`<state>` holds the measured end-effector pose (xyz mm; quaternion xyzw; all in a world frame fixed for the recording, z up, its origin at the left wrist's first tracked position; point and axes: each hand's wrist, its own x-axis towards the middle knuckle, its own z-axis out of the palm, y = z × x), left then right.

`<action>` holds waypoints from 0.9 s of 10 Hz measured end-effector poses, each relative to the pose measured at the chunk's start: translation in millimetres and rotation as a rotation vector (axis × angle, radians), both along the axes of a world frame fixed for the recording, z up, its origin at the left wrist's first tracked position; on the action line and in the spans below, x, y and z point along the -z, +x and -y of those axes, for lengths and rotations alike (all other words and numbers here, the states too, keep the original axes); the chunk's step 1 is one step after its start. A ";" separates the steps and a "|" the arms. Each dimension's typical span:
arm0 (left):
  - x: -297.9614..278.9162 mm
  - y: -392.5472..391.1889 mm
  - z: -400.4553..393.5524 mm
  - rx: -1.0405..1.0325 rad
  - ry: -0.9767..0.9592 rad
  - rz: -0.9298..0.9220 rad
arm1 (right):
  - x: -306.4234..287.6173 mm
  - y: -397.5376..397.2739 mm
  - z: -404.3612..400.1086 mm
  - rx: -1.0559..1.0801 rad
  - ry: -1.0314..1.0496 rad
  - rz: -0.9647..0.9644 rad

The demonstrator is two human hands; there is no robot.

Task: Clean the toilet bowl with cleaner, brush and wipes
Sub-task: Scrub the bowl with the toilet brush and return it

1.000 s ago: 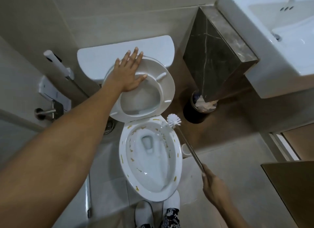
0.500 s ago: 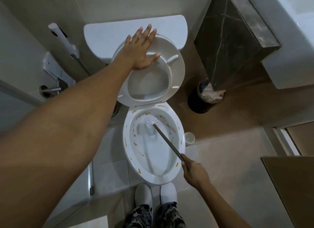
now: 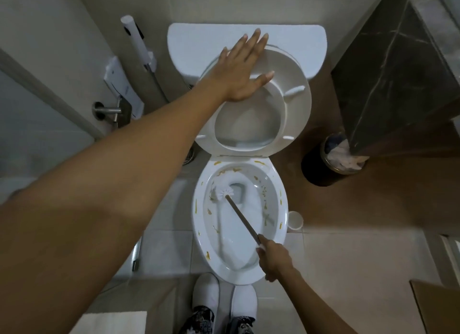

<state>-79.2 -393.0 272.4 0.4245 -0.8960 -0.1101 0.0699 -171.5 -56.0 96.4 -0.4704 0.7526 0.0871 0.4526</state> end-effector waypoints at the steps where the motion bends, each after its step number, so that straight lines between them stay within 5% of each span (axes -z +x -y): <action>1: -1.2 -0.9 0.3 -0.020 0.007 0.013 | 5.8 -0.6 7.0 -0.069 -0.027 0.009; 9: -2.1 -3.6 -6.8 -0.067 -0.021 0.046 | 14.7 -14.8 20.1 -0.445 0.109 -0.050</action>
